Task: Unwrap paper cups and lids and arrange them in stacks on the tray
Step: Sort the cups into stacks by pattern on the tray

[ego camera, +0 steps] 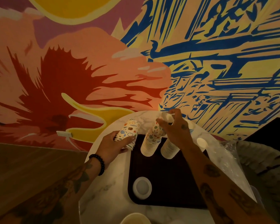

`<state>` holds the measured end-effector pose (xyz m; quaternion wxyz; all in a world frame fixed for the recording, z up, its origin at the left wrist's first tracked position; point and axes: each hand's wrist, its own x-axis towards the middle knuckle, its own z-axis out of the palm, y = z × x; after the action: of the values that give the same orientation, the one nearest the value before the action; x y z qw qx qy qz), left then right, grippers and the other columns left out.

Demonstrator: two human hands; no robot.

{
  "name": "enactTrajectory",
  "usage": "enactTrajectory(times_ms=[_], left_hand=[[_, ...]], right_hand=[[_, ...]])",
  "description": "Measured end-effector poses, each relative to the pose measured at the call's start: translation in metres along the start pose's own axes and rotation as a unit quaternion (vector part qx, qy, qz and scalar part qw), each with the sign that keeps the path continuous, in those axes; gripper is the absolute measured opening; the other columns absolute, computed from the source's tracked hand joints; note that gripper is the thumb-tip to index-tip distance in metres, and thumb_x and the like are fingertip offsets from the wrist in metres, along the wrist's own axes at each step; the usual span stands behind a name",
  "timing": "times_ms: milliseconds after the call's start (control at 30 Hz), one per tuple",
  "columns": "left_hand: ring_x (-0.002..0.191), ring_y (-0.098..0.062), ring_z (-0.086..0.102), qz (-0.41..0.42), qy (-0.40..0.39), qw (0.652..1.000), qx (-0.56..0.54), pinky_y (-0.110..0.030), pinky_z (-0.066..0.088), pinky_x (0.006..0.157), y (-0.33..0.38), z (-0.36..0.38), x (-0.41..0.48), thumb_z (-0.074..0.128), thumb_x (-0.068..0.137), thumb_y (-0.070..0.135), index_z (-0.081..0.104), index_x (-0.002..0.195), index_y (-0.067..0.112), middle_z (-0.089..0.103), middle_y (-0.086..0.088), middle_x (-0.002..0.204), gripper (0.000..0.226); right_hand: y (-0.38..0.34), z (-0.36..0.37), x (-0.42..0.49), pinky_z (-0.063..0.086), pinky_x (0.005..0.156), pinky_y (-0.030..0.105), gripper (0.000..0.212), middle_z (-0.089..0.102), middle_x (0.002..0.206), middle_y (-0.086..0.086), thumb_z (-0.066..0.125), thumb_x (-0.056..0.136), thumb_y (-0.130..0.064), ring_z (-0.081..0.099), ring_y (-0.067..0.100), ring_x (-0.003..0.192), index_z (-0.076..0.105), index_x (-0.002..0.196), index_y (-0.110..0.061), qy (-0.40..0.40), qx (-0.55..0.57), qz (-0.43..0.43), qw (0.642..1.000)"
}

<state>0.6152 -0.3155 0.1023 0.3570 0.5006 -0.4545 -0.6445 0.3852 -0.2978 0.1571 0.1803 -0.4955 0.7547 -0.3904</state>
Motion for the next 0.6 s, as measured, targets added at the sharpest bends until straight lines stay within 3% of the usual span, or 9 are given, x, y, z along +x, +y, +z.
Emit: enactTrajectory(times_ms=[67, 200, 300, 400, 533, 600], left_hand=[[0.087, -0.014, 0.073, -0.007, -0.004, 1.000, -0.011, -0.033, 0.062, 0.075, 0.002, 0.000, -0.001, 0.081, 0.081, 0.023, 0.065, 0.116, 0.009, 0.073, -0.007, 0.106, 0.041], [0.083, -0.008, 0.073, 0.002, -0.014, 1.000, -0.017, -0.031, 0.061, 0.073, 0.005, 0.001, -0.003, 0.080, 0.081, 0.024, 0.066, 0.115, 0.011, 0.073, -0.004, 0.105, 0.039], [0.091, -0.014, 0.072, 0.031, -0.015, 0.999, 0.025, -0.030, 0.061, 0.076, 0.006, 0.001, -0.002, 0.082, 0.078, 0.029, 0.067, 0.114, 0.013, 0.073, -0.002, 0.105, 0.042], [0.090, -0.010, 0.071, 0.071, -0.020, 0.995, 0.072, -0.030, 0.061, 0.078, 0.005, 0.005, -0.002, 0.083, 0.077, 0.032, 0.067, 0.111, 0.019, 0.073, 0.002, 0.103, 0.040], [0.087, -0.006, 0.067, 0.136, -0.025, 0.976, 0.170, -0.019, 0.053, 0.072, 0.005, 0.012, -0.004, 0.084, 0.071, 0.043, 0.063, 0.114, 0.025, 0.069, 0.010, 0.103, 0.051], [0.092, -0.009, 0.063, 0.159, -0.017, 0.966, 0.201, -0.016, 0.048, 0.073, 0.006, 0.016, -0.006, 0.084, 0.069, 0.046, 0.057, 0.114, 0.030, 0.062, 0.009, 0.106, 0.055]], right_hand=[[0.010, 0.009, -0.002, 0.058, 0.083, 0.044, 0.040, 0.060, 0.113, 0.003, 0.070, 0.090, -0.043, 0.061, 0.023, 0.099, 0.044, 0.116, -0.027, -0.044, -0.053, -0.002, 0.998], [0.018, 0.017, -0.009, 0.046, 0.078, 0.032, 0.033, 0.049, 0.116, 0.002, 0.064, 0.095, -0.041, 0.052, 0.018, 0.094, 0.051, 0.116, -0.020, -0.109, -0.159, 0.005, 0.981], [0.014, 0.017, -0.010, 0.052, 0.081, 0.034, 0.030, 0.047, 0.118, 0.001, 0.065, 0.094, -0.042, 0.054, 0.018, 0.097, 0.056, 0.113, -0.020, -0.063, -0.131, 0.007, 0.989], [0.003, 0.015, -0.010, 0.048, 0.079, 0.028, 0.028, 0.055, 0.112, -0.003, 0.063, 0.093, -0.046, 0.055, 0.013, 0.098, 0.061, 0.107, -0.021, -0.021, -0.074, -0.012, 0.997], [-0.020, 0.015, -0.014, 0.053, 0.070, 0.030, 0.038, 0.069, 0.099, -0.005, 0.061, 0.087, -0.063, 0.065, 0.015, 0.092, 0.063, 0.101, -0.028, -0.137, 0.060, 0.079, 0.985], [-0.025, 0.017, -0.018, 0.049, 0.058, 0.028, 0.041, 0.069, 0.100, -0.002, 0.062, 0.087, -0.064, 0.064, 0.015, 0.079, 0.060, 0.107, -0.029, -0.177, 0.080, 0.112, 0.974]])
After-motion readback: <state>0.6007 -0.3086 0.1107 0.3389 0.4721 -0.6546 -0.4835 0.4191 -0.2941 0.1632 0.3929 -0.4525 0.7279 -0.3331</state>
